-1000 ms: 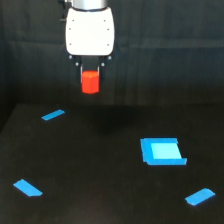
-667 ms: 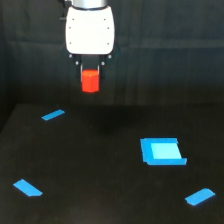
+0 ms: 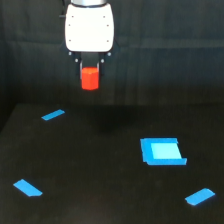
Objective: Pick up the red object from the table
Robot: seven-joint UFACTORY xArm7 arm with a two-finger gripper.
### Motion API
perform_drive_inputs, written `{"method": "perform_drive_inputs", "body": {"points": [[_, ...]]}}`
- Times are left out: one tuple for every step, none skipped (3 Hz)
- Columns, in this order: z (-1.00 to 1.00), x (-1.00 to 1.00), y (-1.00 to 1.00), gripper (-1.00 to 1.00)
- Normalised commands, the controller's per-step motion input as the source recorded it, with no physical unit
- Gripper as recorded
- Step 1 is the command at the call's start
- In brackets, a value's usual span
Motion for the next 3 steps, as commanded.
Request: {"method": "perform_drive_inputs", "body": {"points": [[0.12, -0.08, 0.05, -1.0], [0.09, 0.08, 0.11, -1.0], [0.14, -0.01, 0.14, -1.0]]}}
